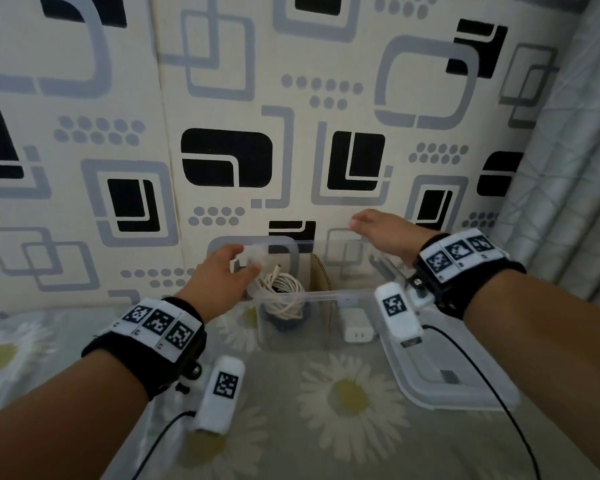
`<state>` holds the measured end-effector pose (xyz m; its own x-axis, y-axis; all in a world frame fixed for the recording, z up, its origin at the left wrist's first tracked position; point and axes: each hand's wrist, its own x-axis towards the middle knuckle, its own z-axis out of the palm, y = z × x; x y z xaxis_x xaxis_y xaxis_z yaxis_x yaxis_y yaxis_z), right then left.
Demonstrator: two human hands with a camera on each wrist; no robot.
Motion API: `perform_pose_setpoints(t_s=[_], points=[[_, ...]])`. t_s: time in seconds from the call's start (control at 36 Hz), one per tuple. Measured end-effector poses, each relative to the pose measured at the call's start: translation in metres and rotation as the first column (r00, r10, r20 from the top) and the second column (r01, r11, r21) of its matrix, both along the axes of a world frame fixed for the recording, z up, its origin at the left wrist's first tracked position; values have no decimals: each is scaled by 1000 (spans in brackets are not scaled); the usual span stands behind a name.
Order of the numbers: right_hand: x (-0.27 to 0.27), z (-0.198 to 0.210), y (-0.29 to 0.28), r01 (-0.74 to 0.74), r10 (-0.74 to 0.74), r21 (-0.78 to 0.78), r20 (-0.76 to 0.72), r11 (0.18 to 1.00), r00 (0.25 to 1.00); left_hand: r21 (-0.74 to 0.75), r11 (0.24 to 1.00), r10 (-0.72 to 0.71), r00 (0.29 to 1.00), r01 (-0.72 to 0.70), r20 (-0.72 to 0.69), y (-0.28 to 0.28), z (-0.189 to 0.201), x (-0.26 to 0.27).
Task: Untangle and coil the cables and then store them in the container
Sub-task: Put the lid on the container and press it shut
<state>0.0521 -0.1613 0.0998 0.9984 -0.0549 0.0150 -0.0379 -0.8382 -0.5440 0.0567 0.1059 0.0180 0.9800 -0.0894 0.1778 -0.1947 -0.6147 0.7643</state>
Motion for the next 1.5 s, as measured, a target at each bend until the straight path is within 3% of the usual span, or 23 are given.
perform_pose_setpoints(t_s=[0.08, 0.22, 0.42, 0.58, 1.0, 1.5], points=[[-10, -15, -21, 101, -101, 44, 4, 994, 995, -94, 994, 51, 994, -60, -93, 1, -9, 4], [-21, -43, -38, 203, -194, 262, -58, 943, 979, -162, 985, 40, 989, -63, -142, -11, -10, -2], [-24, -72, -39, 269, -185, 635, -197, 724, 963, -427, 893, -8, 945, -141, -327, -23, -10, -10], [-28, -72, -35, 262, -162, 768, -206, 584, 965, -500, 850, -36, 929, -165, -368, -26, -9, -14], [-46, -67, -21, 220, -158, 760, -155, 612, 975, -520, 835, -2, 945, -178, -327, -11, 3, -40], [-102, -64, 56, 136, -56, 753, -131, 644, 990, -503, 837, 58, 949, -215, -309, 68, 15, -117]])
